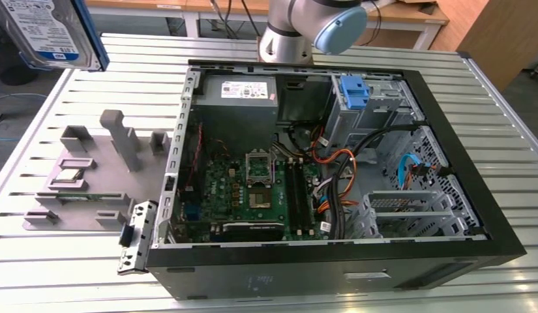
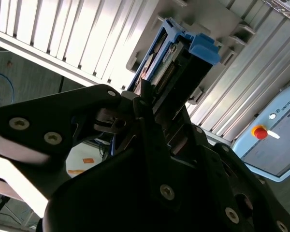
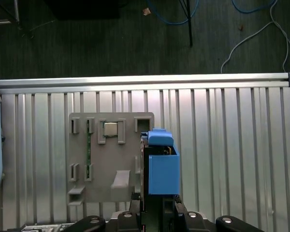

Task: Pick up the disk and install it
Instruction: 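Pick up the disk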

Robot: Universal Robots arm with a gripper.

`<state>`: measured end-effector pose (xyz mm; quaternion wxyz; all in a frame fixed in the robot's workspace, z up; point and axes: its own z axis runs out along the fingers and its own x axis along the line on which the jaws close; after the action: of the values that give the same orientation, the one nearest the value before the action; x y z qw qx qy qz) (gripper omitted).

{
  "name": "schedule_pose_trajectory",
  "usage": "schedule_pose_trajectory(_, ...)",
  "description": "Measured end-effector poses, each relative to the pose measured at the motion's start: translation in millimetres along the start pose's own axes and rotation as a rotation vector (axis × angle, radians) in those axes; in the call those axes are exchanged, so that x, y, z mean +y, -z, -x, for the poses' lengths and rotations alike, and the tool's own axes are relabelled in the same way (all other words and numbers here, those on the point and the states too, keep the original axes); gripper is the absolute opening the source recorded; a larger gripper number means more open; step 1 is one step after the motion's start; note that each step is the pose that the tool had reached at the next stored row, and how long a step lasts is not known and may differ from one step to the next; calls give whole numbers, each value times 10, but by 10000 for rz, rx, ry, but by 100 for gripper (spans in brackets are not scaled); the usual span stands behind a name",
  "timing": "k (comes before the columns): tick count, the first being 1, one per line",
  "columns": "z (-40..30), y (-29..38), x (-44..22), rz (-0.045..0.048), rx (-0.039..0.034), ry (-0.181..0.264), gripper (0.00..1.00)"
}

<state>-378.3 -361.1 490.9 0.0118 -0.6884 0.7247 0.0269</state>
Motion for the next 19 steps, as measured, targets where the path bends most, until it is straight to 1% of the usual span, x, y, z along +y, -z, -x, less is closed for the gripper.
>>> schedule_pose_trajectory(7,8,3,-148,0,0,0,35)
schedule_pose_trajectory(15,16,6,-301,0,0,-1,35)
schedule_pose_trajectory(19,19,7,-364,1,0,0,35)
